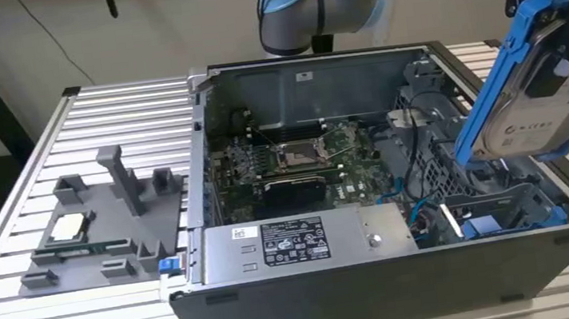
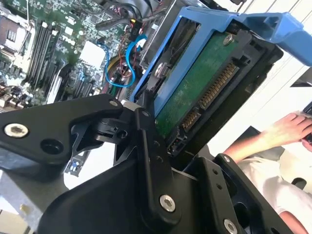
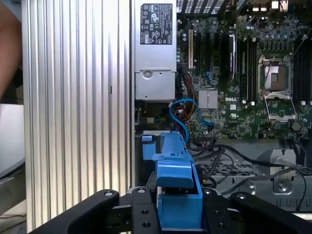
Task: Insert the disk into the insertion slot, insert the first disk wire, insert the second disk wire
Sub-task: 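Insert the disk into the insertion slot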
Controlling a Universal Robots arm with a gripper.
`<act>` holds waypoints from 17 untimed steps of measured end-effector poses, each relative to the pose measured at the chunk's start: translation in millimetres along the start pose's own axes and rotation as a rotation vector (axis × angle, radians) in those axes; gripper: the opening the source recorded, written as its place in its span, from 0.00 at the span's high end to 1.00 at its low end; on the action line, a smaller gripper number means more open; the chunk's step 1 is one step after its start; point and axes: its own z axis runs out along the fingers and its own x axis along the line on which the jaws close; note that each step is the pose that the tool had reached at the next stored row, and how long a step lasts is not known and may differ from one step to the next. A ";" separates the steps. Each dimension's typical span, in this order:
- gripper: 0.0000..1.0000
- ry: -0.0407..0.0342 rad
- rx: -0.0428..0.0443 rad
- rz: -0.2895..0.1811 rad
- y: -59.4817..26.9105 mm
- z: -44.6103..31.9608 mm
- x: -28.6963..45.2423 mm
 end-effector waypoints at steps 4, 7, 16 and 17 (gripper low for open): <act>0.67 0.0000 0.0000 0.000 -0.4 2.8 -0.1; 0.67 -0.0001 0.0004 0.000 -0.5 4.0 0.0; 0.67 -0.0001 0.0009 0.000 -0.5 5.8 0.0; 0.67 -0.0001 0.0009 0.000 -0.5 6.1 0.0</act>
